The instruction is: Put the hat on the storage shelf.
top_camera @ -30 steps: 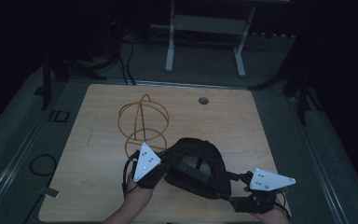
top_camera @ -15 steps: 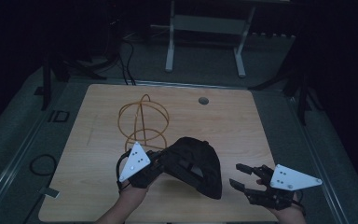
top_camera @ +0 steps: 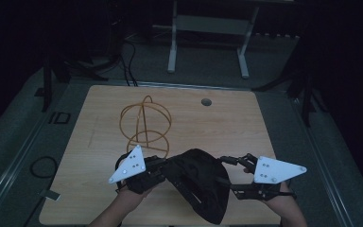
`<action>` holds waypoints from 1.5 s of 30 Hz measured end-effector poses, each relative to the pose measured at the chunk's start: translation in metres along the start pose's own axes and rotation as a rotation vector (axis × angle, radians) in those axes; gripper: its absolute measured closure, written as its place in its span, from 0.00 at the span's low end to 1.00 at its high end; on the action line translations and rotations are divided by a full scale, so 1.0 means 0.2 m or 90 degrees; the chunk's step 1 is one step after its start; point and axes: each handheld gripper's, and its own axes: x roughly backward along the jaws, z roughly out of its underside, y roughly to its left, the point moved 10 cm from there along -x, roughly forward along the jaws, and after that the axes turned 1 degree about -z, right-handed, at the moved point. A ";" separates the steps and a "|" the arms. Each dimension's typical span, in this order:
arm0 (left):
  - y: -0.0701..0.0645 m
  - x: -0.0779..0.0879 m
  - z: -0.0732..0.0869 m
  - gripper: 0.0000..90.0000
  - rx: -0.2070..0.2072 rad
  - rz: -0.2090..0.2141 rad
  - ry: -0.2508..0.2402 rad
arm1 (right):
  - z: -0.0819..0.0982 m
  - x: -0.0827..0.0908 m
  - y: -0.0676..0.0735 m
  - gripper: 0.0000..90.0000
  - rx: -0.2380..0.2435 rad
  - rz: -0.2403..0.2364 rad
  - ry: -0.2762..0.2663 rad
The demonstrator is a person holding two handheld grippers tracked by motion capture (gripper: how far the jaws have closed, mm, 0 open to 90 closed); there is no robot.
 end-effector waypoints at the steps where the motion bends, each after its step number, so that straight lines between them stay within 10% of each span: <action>1: 0.00 0.00 0.00 0.98 0.002 0.004 0.000 | 0.00 -0.02 0.01 0.48 0.005 -0.003 -0.002; 10: 0.01 0.00 -0.02 0.98 0.016 0.008 -0.007 | -0.04 -0.04 0.03 0.69 0.040 -0.015 -0.022; 13: 0.01 0.00 -0.03 0.98 0.014 0.006 -0.006 | -0.04 -0.05 0.02 0.95 0.033 -0.010 -0.014; 24: 0.04 -0.02 -0.01 0.96 -0.019 -0.036 0.036 | -0.05 0.00 0.01 0.99 -0.017 -0.017 -0.055; 31: 0.08 -0.01 0.03 0.50 -0.019 -0.065 0.051 | -0.06 0.07 -0.05 0.99 -0.062 0.000 -0.076; 40: 0.14 0.08 0.10 0.25 -0.025 -0.090 0.084 | -0.07 0.13 -0.21 0.98 -0.119 0.107 -0.086; 45: 0.23 0.19 0.19 0.15 -0.017 -0.156 0.109 | -0.11 0.15 -0.31 0.98 -0.133 0.163 -0.091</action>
